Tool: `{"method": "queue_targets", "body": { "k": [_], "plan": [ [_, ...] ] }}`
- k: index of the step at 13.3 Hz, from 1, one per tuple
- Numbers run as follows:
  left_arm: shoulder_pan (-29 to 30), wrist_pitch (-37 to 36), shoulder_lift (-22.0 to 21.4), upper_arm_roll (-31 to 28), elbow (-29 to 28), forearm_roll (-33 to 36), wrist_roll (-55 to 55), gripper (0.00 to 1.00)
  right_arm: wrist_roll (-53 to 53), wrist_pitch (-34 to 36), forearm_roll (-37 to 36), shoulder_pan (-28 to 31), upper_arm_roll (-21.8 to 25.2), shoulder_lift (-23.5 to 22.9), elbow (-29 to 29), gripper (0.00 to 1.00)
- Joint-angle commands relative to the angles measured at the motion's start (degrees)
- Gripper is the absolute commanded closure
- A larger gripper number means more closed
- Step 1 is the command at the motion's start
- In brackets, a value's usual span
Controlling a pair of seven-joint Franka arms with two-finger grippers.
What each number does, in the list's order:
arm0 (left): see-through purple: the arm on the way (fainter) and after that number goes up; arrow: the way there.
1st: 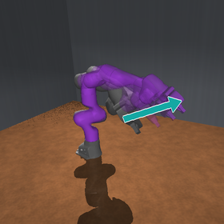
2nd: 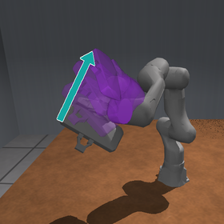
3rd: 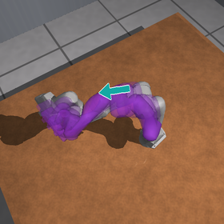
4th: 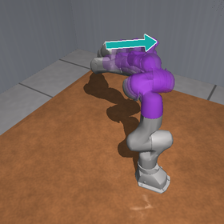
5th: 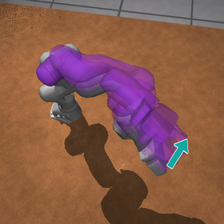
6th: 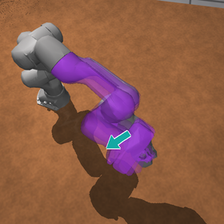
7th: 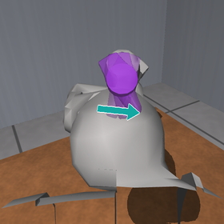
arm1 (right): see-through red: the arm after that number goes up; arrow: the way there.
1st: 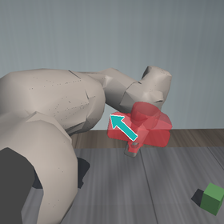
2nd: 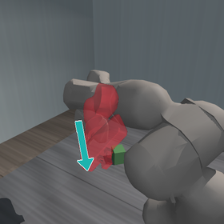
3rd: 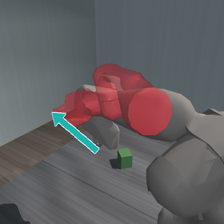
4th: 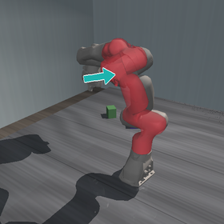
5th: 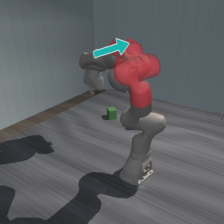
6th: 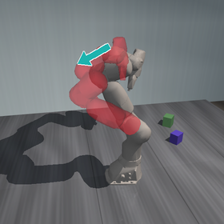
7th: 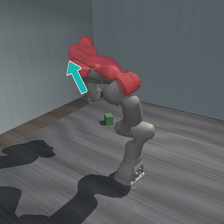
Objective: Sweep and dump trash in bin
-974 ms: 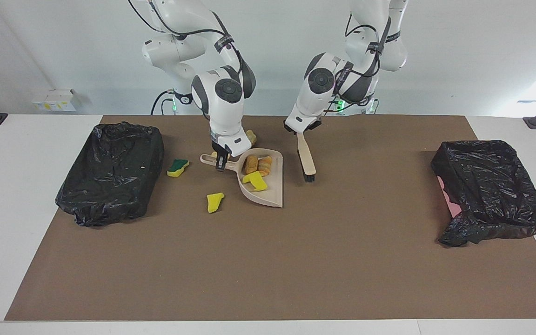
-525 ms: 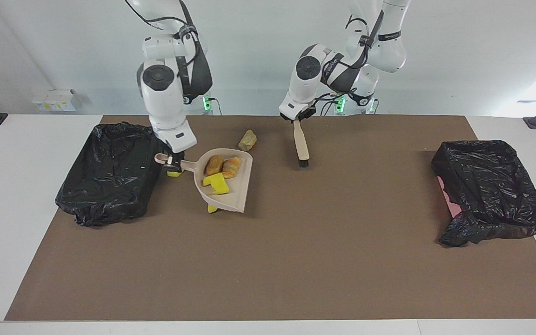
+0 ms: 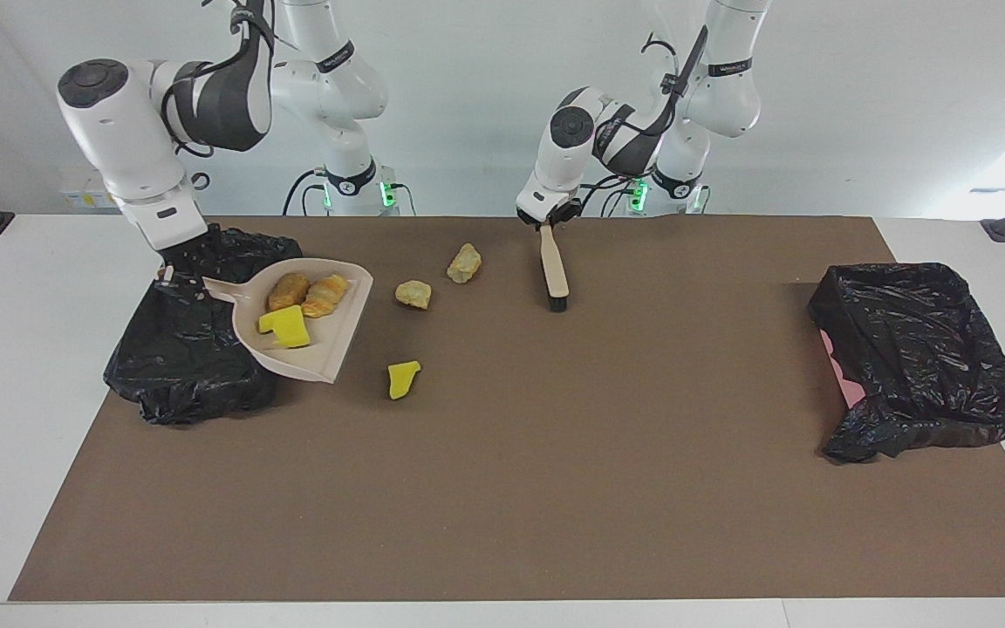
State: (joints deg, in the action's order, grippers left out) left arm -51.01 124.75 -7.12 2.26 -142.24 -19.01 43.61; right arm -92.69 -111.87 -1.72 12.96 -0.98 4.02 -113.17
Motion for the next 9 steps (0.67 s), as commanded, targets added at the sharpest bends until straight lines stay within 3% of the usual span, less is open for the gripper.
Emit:
{"method": "queue_targets", "body": {
  "k": [1, 3, 9],
  "plan": [
    [-0.06, 0.85, 0.01, -0.85, 0.65, -0.86, -0.54, 0.00, -7.13, 2.54, 1.81, 5.39, 0.18, 1.51, -0.02, 1.00],
    [3.35, 0.14, 0.01, -1.03, 2.84, -0.60, -0.89, 0.00, -10.57, 1.84, -0.46, 9.70, 0.27, 2.22, -0.64, 1.00],
    [16.71, -5.47, 0.62, -1.29, 11.27, 4.49, -13.96, 0.00, -14.27, -9.49, -22.85, 14.03, 0.27, 3.89, -4.68, 1.00]
  ]
}}
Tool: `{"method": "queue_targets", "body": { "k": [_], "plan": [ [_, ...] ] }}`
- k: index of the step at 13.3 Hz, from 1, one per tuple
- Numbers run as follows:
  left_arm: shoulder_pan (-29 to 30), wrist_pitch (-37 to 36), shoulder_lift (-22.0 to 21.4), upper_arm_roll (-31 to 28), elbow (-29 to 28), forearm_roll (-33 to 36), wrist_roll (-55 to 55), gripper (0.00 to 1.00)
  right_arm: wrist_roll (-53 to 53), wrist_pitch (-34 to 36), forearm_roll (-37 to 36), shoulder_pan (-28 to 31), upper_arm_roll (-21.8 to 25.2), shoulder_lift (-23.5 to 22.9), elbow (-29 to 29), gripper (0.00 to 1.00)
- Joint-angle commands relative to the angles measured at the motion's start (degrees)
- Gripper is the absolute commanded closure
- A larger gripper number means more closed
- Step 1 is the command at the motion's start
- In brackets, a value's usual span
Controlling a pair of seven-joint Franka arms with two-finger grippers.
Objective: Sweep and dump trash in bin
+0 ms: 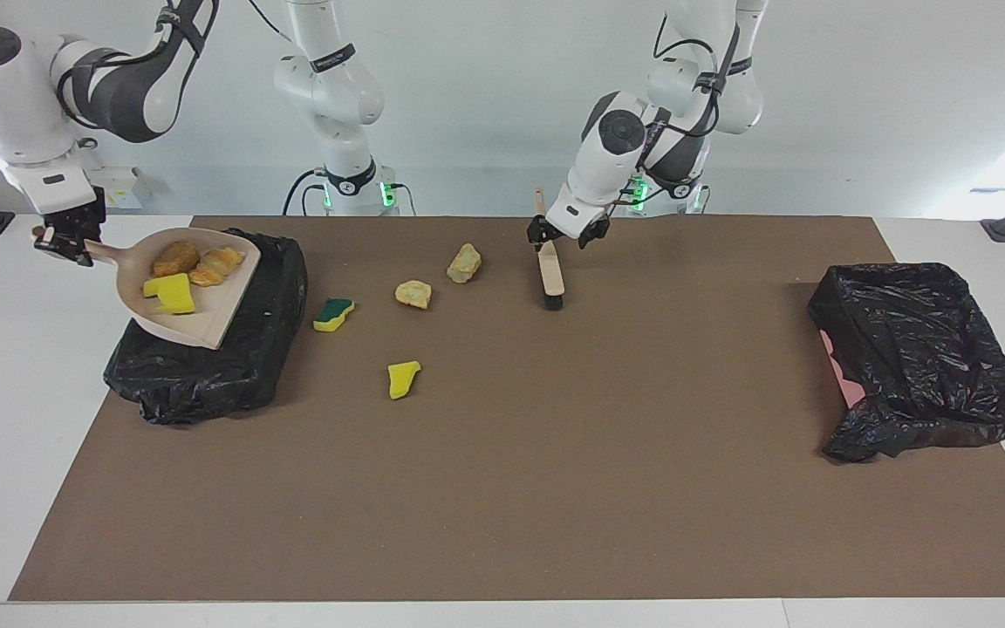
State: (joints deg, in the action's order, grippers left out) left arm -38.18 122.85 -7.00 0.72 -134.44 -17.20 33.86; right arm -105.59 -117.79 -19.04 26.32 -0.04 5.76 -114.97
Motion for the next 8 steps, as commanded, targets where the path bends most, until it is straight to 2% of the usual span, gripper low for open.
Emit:
{"method": "queue_targets", "body": {
  "k": [1, 4, 8],
  "plan": [
    [6.43, -6.28, 0.67, 0.25, 6.18, 3.31, -6.33, 0.00, -1.37, -4.81, -7.75, 0.58, -0.66, 2.23, -3.50, 1.00],
    [12.85, -12.10, 1.28, 0.16, 13.22, 6.46, -12.21, 0.00, -1.37, -9.12, -12.50, 0.32, -0.75, 3.55, -6.05, 1.00],
    [21.55, -11.58, 3.74, 0.25, 18.84, 11.92, -22.83, 0.00, -0.14, -11.67, -21.46, -2.57, -0.84, 5.13, -8.33, 1.00]
  ]
}}
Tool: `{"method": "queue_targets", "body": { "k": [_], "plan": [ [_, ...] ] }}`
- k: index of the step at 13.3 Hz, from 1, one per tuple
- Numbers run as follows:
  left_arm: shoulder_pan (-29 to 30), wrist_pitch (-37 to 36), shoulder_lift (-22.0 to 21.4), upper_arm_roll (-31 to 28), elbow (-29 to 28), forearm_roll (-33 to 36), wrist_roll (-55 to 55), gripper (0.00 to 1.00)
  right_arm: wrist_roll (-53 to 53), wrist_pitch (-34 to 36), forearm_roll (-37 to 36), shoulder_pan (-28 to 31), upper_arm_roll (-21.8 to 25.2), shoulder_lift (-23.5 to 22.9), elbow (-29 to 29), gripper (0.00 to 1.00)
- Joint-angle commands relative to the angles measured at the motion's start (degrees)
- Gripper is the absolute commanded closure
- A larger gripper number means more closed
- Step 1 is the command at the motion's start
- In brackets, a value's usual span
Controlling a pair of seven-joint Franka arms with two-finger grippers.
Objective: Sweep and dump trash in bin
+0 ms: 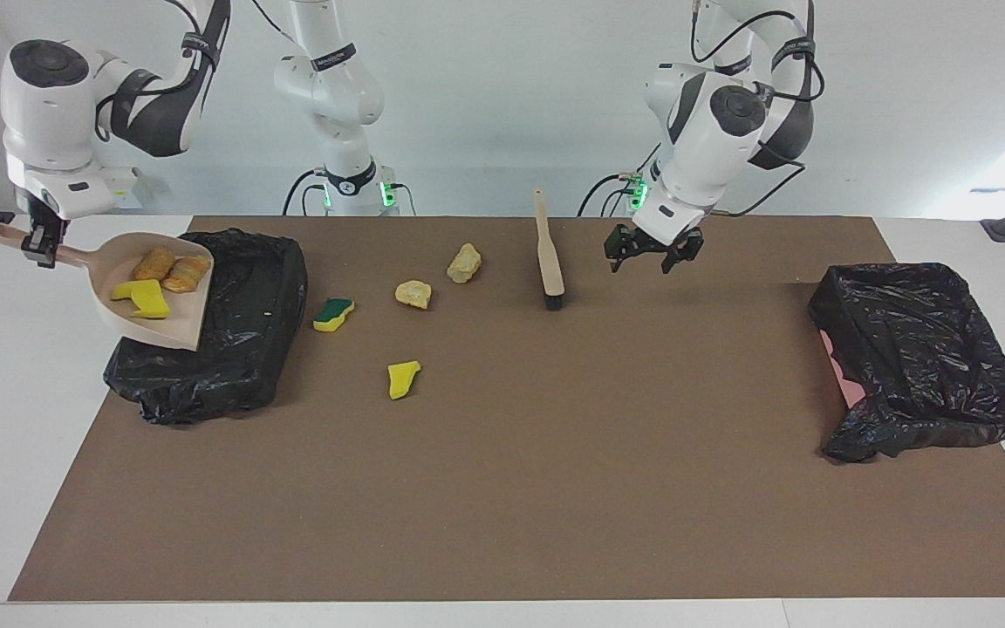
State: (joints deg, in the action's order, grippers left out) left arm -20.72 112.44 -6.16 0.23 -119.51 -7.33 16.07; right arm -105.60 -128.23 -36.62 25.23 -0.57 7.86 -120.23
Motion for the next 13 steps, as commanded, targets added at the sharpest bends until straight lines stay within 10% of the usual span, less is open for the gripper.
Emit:
{"method": "queue_targets", "body": {
  "k": [1, 5, 13],
  "plan": [
    [6.03, -1.18, 3.60, 0.65, 5.32, 2.50, -9.61, 0.00, 0.82, -1.58, -6.25, -2.37, -0.31, 4.43, -4.39, 1.00],
    [12.80, -1.26, 6.59, 0.65, 10.59, 2.50, -16.33, 0.00, 7.84, -5.89, -17.41, -7.29, -0.31, 12.26, -12.39, 1.00],
    [19.84, -8.19, 7.75, 0.04, 17.82, 2.50, -22.14, 0.00, 9.71, -0.29, -24.37, -12.04, -1.72, 13.94, -8.72, 1.00]
  ]
}}
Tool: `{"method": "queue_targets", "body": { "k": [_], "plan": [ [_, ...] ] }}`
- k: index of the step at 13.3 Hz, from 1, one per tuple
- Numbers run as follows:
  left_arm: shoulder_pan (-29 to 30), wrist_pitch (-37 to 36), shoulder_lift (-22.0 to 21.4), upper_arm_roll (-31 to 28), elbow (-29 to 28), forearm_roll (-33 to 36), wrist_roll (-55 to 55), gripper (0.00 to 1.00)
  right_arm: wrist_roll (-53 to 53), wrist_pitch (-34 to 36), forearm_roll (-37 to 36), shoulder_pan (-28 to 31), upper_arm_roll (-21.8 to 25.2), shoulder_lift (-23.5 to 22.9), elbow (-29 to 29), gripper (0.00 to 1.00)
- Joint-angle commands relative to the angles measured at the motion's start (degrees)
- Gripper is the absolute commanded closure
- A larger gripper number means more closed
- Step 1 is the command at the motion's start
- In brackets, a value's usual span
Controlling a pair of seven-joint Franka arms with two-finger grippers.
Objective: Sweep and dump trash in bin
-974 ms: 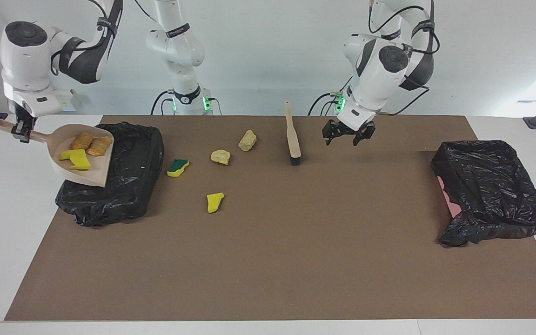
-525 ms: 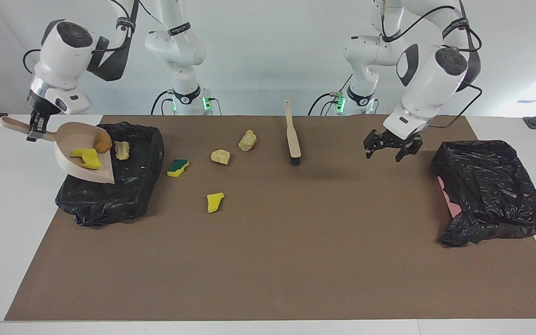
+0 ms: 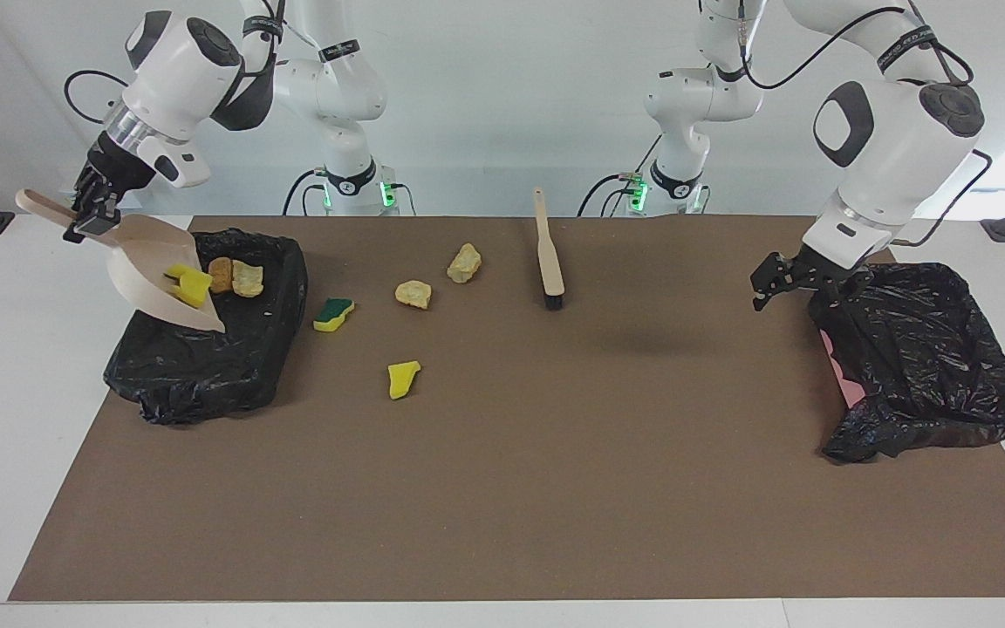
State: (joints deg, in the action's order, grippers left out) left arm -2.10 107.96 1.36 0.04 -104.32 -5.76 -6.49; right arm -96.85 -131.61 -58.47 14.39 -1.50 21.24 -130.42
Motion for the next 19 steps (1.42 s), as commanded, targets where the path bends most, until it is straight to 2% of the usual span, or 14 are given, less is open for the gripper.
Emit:
{"method": "queue_targets", "body": {
  "k": [1, 3, 5, 7, 12, 17, 19],
  "plan": [
    [1.22, -5.20, -0.21, 0.05, 2.80, 1.01, 2.26, 0.00, 2.35, 5.90, -3.13, -2.42, -1.31, 1.34, 1.57, 1.00],
    [0.61, -8.27, -1.09, 0.30, 4.90, 5.21, 8.40, 0.00, 12.96, 12.49, -9.77, -4.45, -3.15, 3.27, 1.14, 1.00],
    [0.07, -11.44, -1.97, 0.31, 6.84, 6.02, 9.04, 0.00, 14.14, 17.50, -10.61, -7.69, -3.60, 3.90, 1.04, 1.00],
    [0.07, -12.85, -3.81, 0.48, 6.76, 5.94, 8.96, 0.00, 21.84, 22.51, -10.61, -9.02, -3.60, 4.08, 1.05, 1.00],
    [0.25, -20.49, -3.29, 0.40, 11.41, 3.65, 9.04, 0.00, 22.05, 24.46, -10.52, -10.34, -3.60, 4.25, 1.05, 1.00],
    [-0.01, -22.42, -3.38, 0.57, 11.94, 4.18, 8.43, 0.00, 22.67, 25.70, -7.45, -10.34, -3.77, 3.73, 2.09, 1.00],
    [-0.01, -26.90, -1.55, 0.57, 17.10, 4.18, 8.43, 0.00, 22.67, 26.75, -2.38, -10.35, -3.69, 1.72, 5.77, 1.00]
  ]
}}
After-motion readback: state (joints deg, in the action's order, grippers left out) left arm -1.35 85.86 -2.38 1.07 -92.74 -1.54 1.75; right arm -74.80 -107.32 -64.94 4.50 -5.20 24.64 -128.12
